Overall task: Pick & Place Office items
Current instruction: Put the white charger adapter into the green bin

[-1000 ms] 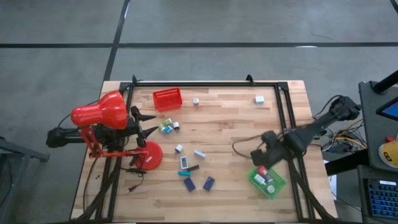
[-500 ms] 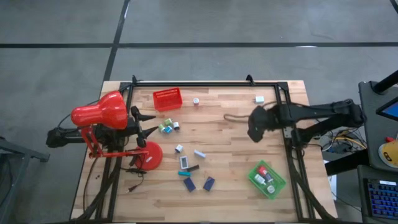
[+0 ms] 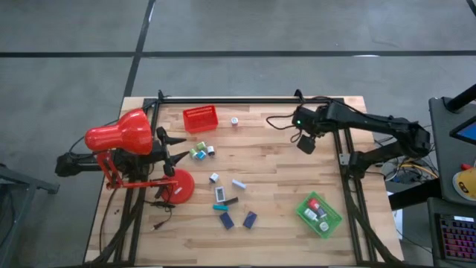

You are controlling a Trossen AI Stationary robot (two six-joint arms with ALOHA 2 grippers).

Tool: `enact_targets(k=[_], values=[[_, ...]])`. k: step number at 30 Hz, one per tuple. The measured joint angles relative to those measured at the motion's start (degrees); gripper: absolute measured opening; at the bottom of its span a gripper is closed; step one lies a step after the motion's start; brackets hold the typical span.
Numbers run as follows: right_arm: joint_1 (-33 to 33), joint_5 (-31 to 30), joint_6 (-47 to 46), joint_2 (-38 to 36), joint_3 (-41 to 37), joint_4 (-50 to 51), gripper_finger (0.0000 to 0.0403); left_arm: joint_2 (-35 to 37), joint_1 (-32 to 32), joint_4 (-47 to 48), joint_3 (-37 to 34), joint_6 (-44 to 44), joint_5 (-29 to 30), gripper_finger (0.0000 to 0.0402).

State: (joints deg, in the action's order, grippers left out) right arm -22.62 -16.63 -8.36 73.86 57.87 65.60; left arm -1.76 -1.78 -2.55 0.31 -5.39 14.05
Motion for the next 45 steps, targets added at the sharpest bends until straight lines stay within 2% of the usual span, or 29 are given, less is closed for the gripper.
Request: enact_targets(k=[9, 16, 21, 33, 39, 45], values=[[-6.53, 0.25, 12.97, 7.78, 0.0, 0.02, 0.0274, 0.0, -0.02, -0.01, -0.01, 0.02, 0.01, 0.0245], [-12.12, 0.41, 15.34, 12.79, 0.0, -1.08, 0.0274, 0.0, -0.02, 0.0, -0.01, 0.02, -0.01, 0.0245], [-16.18, 5.82, 22.98, 15.51, 0.0, -3.42, 0.0274, 0.0, -0.01, -0.01, 0.0, 0.0, 0.0, 0.0245], [-23.39, 5.55, 35.28, 15.76, 1.63, -8.52, 0.0274, 0.0, -0.02, 0.0, 0.01, 0.0, -0.01, 0.0245], [-23.51, 4.93, 43.9, 15.78, 1.97, -13.35, 0.0274, 0.0, -0.01, -0.01, 0.0, 0.01, 0.0, 0.0245], [-23.74, 4.65, 44.59, 15.78, 1.5, -13.46, 0.0274, 0.0, -0.02, 0.0, -0.01, 0.0, -0.01, 0.0245]])
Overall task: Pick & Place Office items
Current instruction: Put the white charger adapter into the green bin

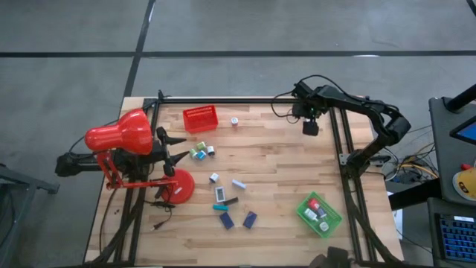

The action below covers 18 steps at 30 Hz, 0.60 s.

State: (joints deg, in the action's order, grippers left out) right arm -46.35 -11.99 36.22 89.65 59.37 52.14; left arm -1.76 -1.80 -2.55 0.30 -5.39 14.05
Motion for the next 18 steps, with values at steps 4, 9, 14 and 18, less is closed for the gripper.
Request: enact_targets(k=[4, 9, 14, 18], values=[[-0.97, 0.99, -0.04, 0.0, -1.15, -0.1, 0.0274, 0.0, 0.01, 0.0, 0.01, 0.02, 0.0, 0.0245], [-2.47, 3.14, -0.02, 0.02, -2.26, -0.59, 0.0274, 0.0, 0.01, 0.0, 0.0, 0.0, 0.02, 0.0245], [-3.28, 3.48, 1.07, 0.02, -3.4, -4.79, 0.0274, 0.0, 0.0, 0.0, 0.0, 0.01, 0.01, 0.0245], [-3.36, 3.48, 2.84, 0.04, -5.02, -7.75, 0.0274, 0.0, 0.0, -0.01, 0.01, 0.0, 0.0, 0.0245]])
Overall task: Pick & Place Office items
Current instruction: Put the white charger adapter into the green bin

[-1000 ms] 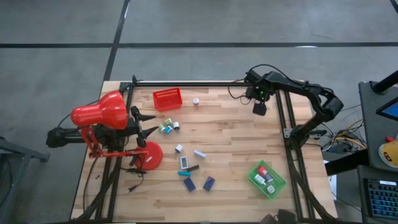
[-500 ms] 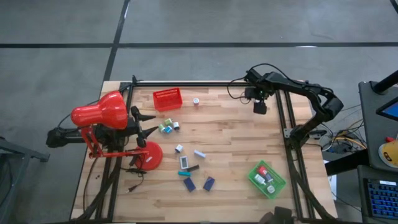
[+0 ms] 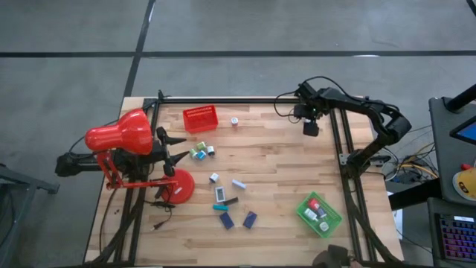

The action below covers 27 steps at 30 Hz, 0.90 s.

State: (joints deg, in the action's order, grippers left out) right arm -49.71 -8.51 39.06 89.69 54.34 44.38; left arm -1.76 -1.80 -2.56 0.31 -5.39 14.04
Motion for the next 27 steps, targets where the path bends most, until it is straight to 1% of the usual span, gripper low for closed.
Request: enact_targets(k=[9, 17, 20, 27], values=[[-1.17, -0.63, 1.1, 0.37, -1.22, -2.1, 0.0274, 0.0, 0.02, 0.01, -0.01, 0.0, 0.0, 0.0245], [-2.53, -1.35, 1.08, 6.88, -0.63, -2.58, 0.0274, 0.0, 0.01, 0.01, 0.0, 0.01, 0.02, 0.0245], [-3.05, -0.43, 1.4, 9.18, 0.18, -2.44, 0.0274, 0.0, 0.0, -0.01, -0.01, 0.01, 0.03, 0.0245], [-3.68, -0.67, 2.16, 10.14, 1.53, -2.05, 0.0274, -0.01, 0.02, -0.01, 0.0, 0.0, 0.06, 0.0245]])
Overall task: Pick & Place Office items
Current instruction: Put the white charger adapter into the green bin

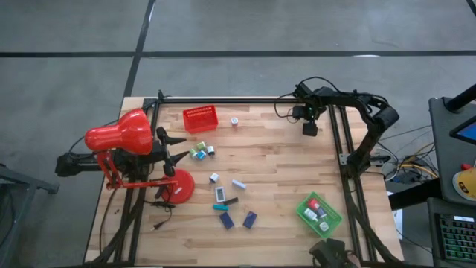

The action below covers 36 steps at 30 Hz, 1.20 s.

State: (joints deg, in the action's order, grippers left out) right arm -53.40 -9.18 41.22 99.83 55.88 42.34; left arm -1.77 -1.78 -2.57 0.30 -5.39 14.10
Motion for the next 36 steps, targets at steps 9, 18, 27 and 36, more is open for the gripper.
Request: enact_targets(k=[9, 18, 27, 36], values=[[-0.06, -0.01, -0.23, 0.0, 0.0, -0.06, 0.0267, 0.01, 0.0, 0.0, 0.01, 0.01, -0.02, 0.0245], [-0.01, 0.41, -1.46, 0.02, -0.07, 0.48, 0.0215, 0.01, 0.0, 0.0, -0.01, 0.0, -0.04, 0.0245], [-0.01, 0.71, -3.77, 0.07, -0.07, 1.93, 0.0146, 0.01, -0.02, 0.0, 0.02, 0.0, -0.04, 0.0245], [0.01, 0.16, -5.0, 0.15, 0.56, 2.07, 0.0101, 0.01, -0.02, 0.0, 0.0, 0.02, -0.04, 0.0245]])
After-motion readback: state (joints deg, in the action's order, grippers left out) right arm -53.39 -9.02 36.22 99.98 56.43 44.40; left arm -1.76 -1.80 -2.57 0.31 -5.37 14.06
